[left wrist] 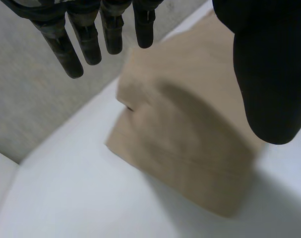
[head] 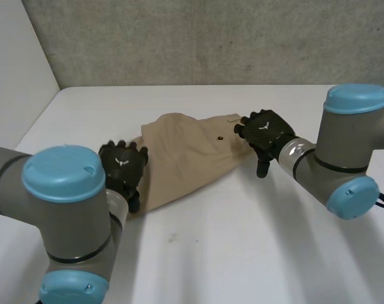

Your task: Fold the shorts.

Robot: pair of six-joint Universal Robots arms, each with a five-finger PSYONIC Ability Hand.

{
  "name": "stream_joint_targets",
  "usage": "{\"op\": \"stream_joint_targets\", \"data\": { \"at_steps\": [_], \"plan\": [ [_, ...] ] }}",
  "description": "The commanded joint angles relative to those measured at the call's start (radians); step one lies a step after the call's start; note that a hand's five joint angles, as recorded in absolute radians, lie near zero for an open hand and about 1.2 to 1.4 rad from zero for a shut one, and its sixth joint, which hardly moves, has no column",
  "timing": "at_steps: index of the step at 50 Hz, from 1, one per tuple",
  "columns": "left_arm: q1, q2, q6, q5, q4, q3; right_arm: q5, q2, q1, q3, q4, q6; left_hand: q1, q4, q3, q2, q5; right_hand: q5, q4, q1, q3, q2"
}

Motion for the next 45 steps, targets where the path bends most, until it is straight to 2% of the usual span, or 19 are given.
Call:
{"op": "stream_joint_targets", "data": {
  "at_steps": [1,6,10,12,14,15,16,19,21,25,33,37,39,45],
  "plan": [
    [0.011,-0.125,-0.073,0.005,-0.019,0.060,-0.027,0.186,0.003,-0.152,-0.090,-0.055,0.136,0.125,0.118,0.112,0.111,0.116,0.124,0.157,0.145,0.137],
    [0.021,-0.196,-0.070,0.005,-0.017,0.109,-0.016,0.300,0.005,-0.270,-0.092,-0.071,0.145,0.134,0.127,0.121,0.120,0.198,0.206,0.239,0.227,0.219],
    [0.021,-0.256,-0.069,-0.005,-0.016,0.156,-0.016,0.358,0.005,-0.342,-0.093,-0.075,0.162,0.152,0.144,0.139,0.138,0.401,0.409,0.441,0.430,0.422],
    [0.023,-0.283,-0.066,-0.005,-0.011,0.184,-0.021,0.378,0.003,-0.373,-0.095,-0.075,0.232,0.222,0.214,0.209,0.208,0.638,0.646,0.678,0.667,0.659],
    [0.023,-0.300,-0.066,-0.006,-0.011,0.205,-0.025,0.387,0.003,-0.388,-0.097,-0.075,0.376,0.366,0.358,0.352,0.351,0.861,0.869,0.901,0.890,0.882],
    [0.023,-0.308,-0.064,-0.006,-0.011,0.217,-0.027,0.395,0.003,-0.400,-0.095,-0.075,0.473,0.462,0.455,0.449,0.448,1.045,1.053,1.086,1.074,1.066],
    [0.023,-0.325,-0.063,-0.006,-0.011,0.240,-0.027,0.396,0.003,-0.404,-0.095,-0.075,0.686,0.675,0.668,0.662,0.661,1.128,1.136,1.169,1.157,1.149],
    [0.027,-0.339,-0.058,-0.009,-0.008,0.268,-0.030,0.392,0.003,-0.410,-0.093,-0.075,1.124,1.113,1.106,1.100,1.099,1.149,1.157,1.189,1.178,1.170],
    [0.032,-0.337,-0.056,-0.009,-0.005,0.290,-0.030,0.381,0.003,-0.408,-0.092,-0.075,1.195,1.185,1.177,1.172,1.171,1.149,1.157,1.189,1.178,1.170],
    [0.037,-0.284,-0.056,-0.009,-0.007,0.297,-0.019,0.321,0.000,-0.390,-0.080,-0.067,1.195,1.185,1.178,1.172,1.171,1.149,1.157,1.189,1.178,1.170],
    [0.038,-0.043,-0.052,0.002,-0.016,0.297,-0.016,0.070,-0.021,-0.269,-0.081,-0.056,1.195,1.185,1.178,1.172,1.171,1.149,1.157,1.189,1.178,1.170],
    [0.041,0.087,-0.003,0.008,-0.021,0.302,-0.013,-0.086,-0.021,-0.226,-0.080,-0.055,1.195,1.185,1.178,1.172,1.171,1.149,1.157,1.189,1.178,1.170],
    [0.040,0.152,0.058,0.011,-0.019,0.307,-0.010,-0.136,-0.018,-0.217,-0.075,-0.056,1.195,1.185,1.178,1.172,1.171,1.149,1.157,1.189,1.178,1.170],
    [0.014,0.284,0.149,0.041,-0.043,0.291,-0.010,-0.314,-0.021,-0.206,0.018,-0.023,1.195,1.185,1.178,1.172,1.171,1.149,1.157,1.189,1.178,1.170]
  ]
}}
